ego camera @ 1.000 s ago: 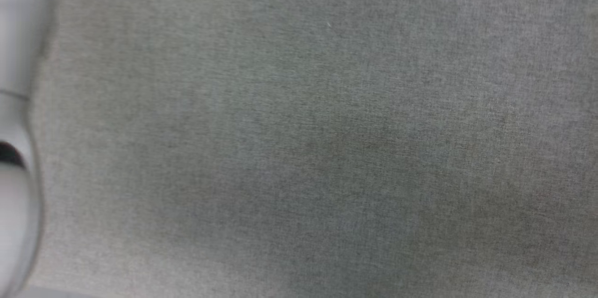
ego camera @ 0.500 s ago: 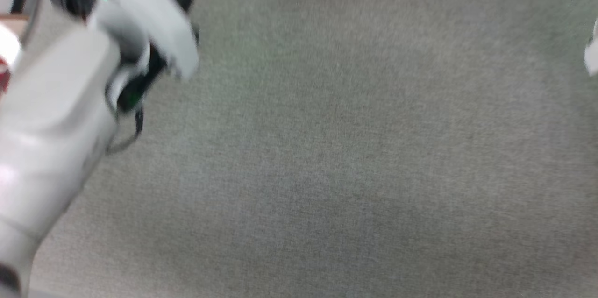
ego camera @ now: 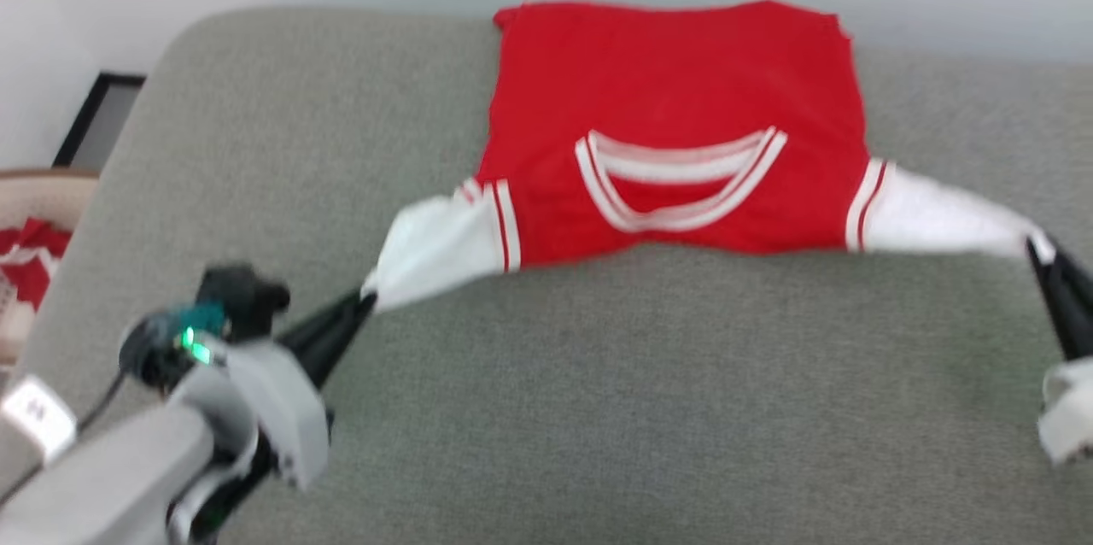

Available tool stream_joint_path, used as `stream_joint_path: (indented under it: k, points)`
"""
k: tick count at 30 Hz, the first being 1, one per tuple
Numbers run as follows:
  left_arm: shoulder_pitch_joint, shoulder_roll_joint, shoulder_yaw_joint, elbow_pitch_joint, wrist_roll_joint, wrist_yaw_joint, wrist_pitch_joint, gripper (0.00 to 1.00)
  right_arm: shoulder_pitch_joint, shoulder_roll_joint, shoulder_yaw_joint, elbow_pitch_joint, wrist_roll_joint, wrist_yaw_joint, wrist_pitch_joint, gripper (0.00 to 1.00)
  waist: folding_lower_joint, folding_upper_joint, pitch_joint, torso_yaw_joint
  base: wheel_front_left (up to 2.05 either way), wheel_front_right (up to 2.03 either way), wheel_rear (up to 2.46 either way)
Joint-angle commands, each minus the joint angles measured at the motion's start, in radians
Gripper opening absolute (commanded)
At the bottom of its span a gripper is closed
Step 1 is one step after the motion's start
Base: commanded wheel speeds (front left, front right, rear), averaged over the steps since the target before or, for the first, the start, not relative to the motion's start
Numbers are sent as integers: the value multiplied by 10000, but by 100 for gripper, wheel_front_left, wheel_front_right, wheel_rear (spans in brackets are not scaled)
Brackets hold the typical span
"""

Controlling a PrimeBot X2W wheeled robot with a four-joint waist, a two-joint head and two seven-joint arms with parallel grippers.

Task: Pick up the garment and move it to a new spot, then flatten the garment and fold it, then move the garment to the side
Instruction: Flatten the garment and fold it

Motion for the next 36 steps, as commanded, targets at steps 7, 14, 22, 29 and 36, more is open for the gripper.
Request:
stream_joint_path:
  k: [7,14,22,29,36]
  points:
    - [1990,1076,-335,-1824,-263,1159,-406,0,2441,181,-645,-1232,-201,-10,206,0,0,0,-950,-502,0,0,0]
    - [3415,1703,-394,-2406,-675,2215,-728,0,4287,487,-1321,-1811,-620,-10,349,0,0,0,-1119,-509,0,0,0]
    - [4643,1891,-118,-2531,-1145,3010,-991,0,5919,1065,-1740,-2277,-817,-10,586,0,0,0,-1135,-505,0,0,0]
    - [5285,1772,255,-2452,-1345,3221,-1047,0,6606,1358,-1708,-2268,-725,-10,932,0,0,0,-1014,-584,0,0,0]
    - [5350,1461,627,-2359,-1165,3129,-1064,0,6334,1530,-1551,-1960,-561,-10,1549,0,0,0,-873,-659,0,0,0]
